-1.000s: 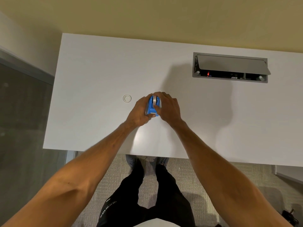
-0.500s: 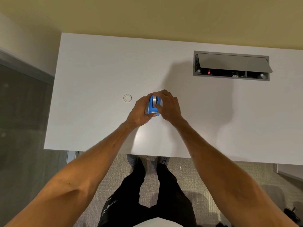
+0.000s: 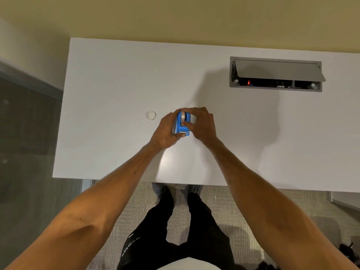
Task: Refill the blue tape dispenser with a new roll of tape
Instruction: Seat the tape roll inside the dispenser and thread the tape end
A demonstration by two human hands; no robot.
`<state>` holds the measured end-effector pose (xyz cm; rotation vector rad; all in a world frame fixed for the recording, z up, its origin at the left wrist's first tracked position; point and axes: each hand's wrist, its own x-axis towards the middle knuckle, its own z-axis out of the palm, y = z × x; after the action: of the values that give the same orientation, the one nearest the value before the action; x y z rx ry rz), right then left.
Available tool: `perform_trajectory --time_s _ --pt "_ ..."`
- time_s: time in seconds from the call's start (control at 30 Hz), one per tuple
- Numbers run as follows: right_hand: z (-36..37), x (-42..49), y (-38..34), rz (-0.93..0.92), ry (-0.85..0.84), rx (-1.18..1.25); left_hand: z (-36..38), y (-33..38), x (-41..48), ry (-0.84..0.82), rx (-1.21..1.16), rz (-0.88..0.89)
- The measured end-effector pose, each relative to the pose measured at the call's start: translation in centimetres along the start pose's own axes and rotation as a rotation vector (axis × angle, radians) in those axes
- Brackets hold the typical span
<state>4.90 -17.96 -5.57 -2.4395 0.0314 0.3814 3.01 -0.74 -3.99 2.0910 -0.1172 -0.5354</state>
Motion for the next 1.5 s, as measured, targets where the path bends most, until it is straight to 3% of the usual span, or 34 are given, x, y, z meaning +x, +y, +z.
perform_trajectory --time_s 0.2,0.47,0.7,0.97,1.33,1.5 --pt "0.1 -0.3 0.1 0.047 0.025 0.113 0.3 -0.1 0.0 0.002 0.018 -0.02" --pt "-0.4 -0.4 -0.3 -0.065 -0.004 0.081 0.5 -0.5 0.4 -0.01 -0.027 -0.062" --pt "0.5 -1.8 -0.6 0.076 0.199 0.234 0.4 -1.1 -0.1 0.145 -0.012 -0.049" --pt "1.7 -2.1 -1.4 0.263 0.267 0.271 0.4 -1.0 0.3 0.129 -0.042 -0.035" --pt "1.5 -2.1 -0.2 0.07 0.234 0.037 0.2 -1.5 0.6 0.104 -0.001 -0.017" --pt "1.7 -2.1 -0.2 0.113 0.306 0.074 0.1 -1.1 0.5 0.086 0.004 -0.008"
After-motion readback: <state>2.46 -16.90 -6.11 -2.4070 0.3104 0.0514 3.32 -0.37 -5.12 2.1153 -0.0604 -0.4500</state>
